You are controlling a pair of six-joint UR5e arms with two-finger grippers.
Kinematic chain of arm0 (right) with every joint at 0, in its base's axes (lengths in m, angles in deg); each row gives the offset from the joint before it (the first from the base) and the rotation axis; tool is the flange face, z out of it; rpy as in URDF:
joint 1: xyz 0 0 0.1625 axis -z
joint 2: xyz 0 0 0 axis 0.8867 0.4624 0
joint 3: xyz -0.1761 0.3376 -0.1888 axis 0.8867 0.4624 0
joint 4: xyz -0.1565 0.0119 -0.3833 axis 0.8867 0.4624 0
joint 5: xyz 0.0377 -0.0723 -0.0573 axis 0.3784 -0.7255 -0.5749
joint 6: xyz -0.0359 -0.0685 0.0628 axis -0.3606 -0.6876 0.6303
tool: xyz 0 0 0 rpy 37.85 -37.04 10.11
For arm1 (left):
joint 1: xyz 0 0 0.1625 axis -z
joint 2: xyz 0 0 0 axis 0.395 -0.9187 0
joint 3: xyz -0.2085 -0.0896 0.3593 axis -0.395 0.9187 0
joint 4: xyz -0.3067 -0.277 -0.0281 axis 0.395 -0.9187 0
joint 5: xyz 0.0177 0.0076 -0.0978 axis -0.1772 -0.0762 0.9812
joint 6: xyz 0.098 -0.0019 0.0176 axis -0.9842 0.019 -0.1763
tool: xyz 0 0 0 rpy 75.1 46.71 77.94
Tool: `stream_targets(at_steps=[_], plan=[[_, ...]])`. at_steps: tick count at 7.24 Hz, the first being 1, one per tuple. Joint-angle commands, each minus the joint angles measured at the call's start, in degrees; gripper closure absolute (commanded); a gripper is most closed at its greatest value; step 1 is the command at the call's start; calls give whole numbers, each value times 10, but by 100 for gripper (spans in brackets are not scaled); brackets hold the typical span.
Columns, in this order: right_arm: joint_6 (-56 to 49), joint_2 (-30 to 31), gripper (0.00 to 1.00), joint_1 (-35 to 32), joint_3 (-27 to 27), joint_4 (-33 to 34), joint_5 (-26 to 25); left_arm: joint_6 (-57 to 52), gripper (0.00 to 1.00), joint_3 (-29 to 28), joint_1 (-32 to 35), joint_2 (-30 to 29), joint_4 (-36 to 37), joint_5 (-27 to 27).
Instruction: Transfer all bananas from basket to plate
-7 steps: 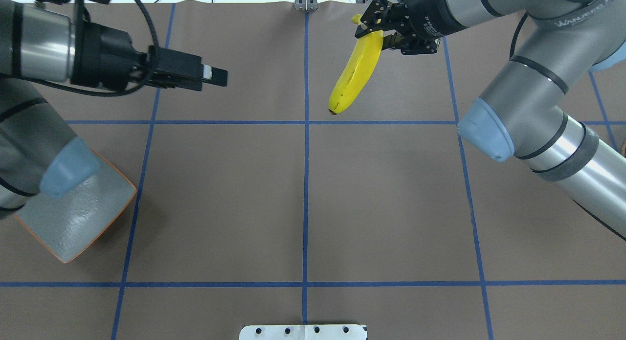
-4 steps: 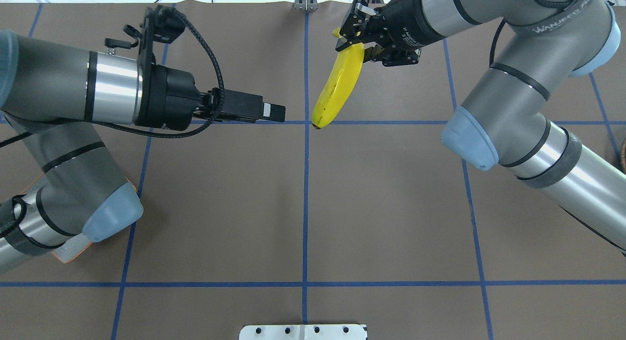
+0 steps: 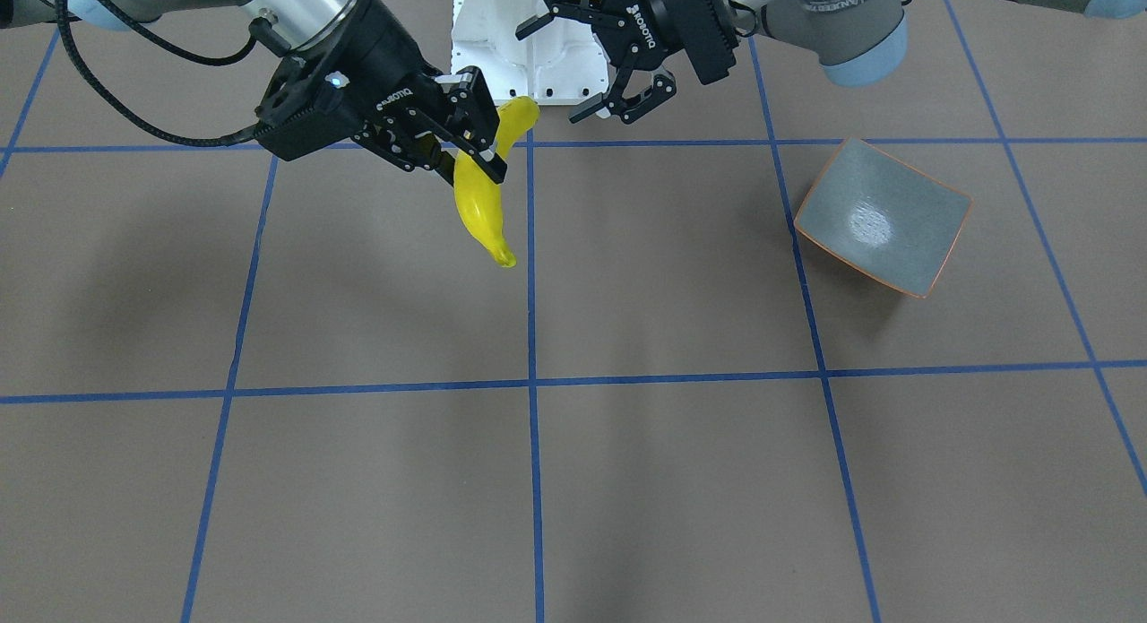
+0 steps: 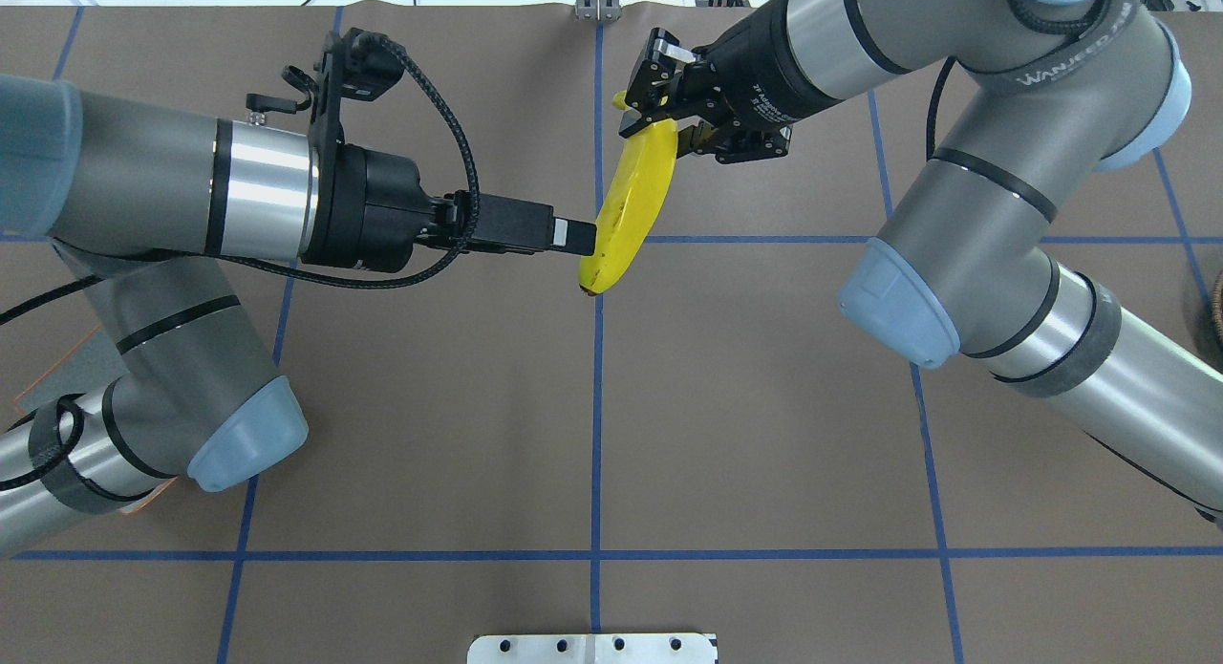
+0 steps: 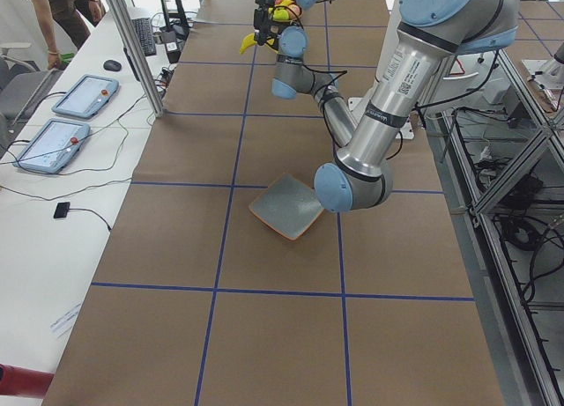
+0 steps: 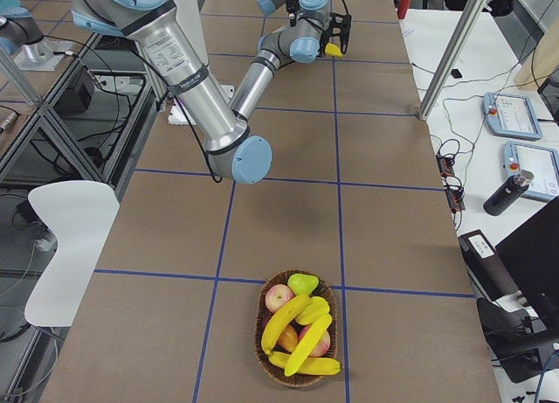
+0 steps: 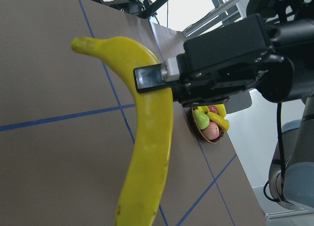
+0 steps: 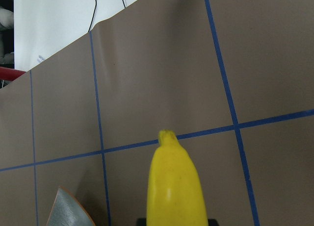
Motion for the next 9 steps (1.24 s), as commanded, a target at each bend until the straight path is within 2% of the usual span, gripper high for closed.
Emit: stream_targets(at_steps=[1,5,7,8,9], plan=[[0,0,100,18,-12,7,-4,0,0,-1,0,0,1,-1],[0,-5,100,27,-32,7,-5,-1,2,-11,-19,-5,0,-19],[-2,-11,100,31,-33,6,-6,-1,17,-11,-41,-13,-1,-35],[-3,-11,100,32,-33,5,-5,-1,48,-9,-42,-14,-1,-35],[-5,-11,100,32,-33,4,-5,-2,87,-8,-46,-14,-1,-35]])
